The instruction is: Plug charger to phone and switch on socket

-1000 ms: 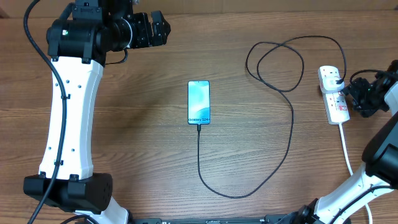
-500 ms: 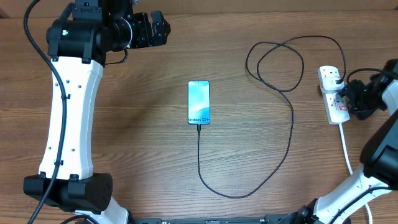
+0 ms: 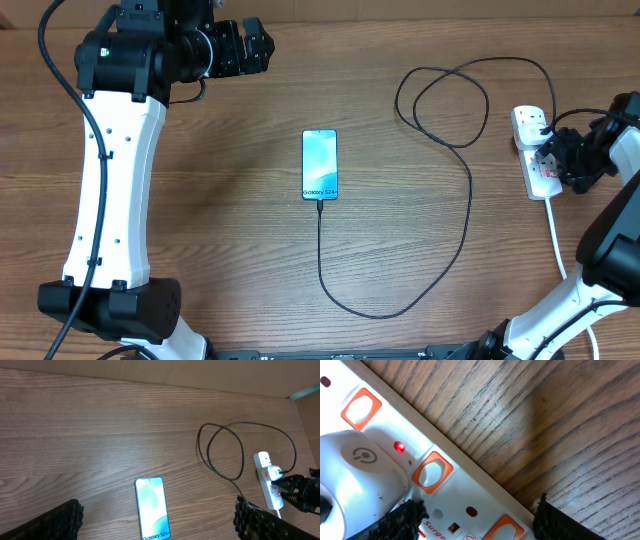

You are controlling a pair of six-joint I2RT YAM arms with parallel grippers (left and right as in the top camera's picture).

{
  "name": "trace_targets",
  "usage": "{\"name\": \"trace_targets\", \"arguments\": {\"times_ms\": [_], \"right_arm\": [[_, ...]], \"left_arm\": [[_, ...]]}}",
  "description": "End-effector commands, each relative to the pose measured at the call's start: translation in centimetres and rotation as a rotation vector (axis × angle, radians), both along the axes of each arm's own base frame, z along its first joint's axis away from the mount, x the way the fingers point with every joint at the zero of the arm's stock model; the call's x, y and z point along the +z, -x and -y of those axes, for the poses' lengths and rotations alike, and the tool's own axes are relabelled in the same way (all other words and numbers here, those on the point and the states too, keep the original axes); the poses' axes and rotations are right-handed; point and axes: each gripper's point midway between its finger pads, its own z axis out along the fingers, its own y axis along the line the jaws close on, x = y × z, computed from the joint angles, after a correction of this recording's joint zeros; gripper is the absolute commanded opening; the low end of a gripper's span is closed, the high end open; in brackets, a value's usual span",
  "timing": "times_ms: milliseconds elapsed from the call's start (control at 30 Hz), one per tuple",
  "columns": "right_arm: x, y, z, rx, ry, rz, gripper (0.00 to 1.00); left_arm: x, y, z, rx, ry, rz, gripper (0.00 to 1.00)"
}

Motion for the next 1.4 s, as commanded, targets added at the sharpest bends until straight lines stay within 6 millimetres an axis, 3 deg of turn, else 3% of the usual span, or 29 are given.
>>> {"name": "trace_targets", "arguments": {"times_ms": [0,133,267,533,633,800,933,1000,1033,1100,1233,1367], "right_arm": [[0.3,-1.7,0.0,-0.009,-0.016,0.033,0.75],[3.8,-1.9,1.9,-0.041,0.013,0.063,0.75],[9.5,-2.0,3.6,-0.071,0.065,0.141,0.76],[19.6,-0.5,2.6,-0.066,0.13,0.265,0.77],[23.1,0.1,-0.1,-0.011,0.089,0.342,0.77],[29.5,0.9,-7.7,0.307,0.059,0.538,0.77],[33.2,3.5,-13.0,0.413,0.063,0.609,0.8],[35.1,5.8,-17.2,0.507,0.038,0.651,0.84],[35.6,6.8,-18.5,0.538,0.031,0.658,0.84],[36.2,8.5,-20.6,0.59,0.016,0.666,1.0],[36.9,11.4,-23.2,0.661,-0.008,0.67,1.0],[36.6,12.8,-23.6,0.666,-0.022,0.647,1.0]], "left_arm": [[-0.4,-0.3,-0.1,-0.002,-0.011,-0.002,1.0],[-0.4,-0.3,-0.1,-0.002,-0.011,-0.003,0.99],[-0.4,-0.3,-0.1,-0.002,-0.011,-0.003,1.0],[-0.4,-0.3,-0.1,-0.002,-0.011,-0.003,1.0],[-0.4,-0.3,-0.1,-0.001,-0.011,-0.003,1.0],[-0.4,-0.3,-0.1,-0.002,-0.011,-0.002,0.99],[-0.4,-0.3,-0.1,-0.002,-0.011,-0.003,1.0],[-0.4,-0.3,-0.1,-0.002,-0.011,-0.002,0.99],[-0.4,-0.3,-0.1,-0.001,-0.011,-0.003,1.0],[-0.4,-0.3,-0.1,-0.002,-0.011,-0.003,1.0],[-0.4,-0.3,-0.1,-0.002,-0.011,-0.003,0.99],[-0.4,-0.3,-0.1,-0.002,-0.011,-0.003,1.0]]}}
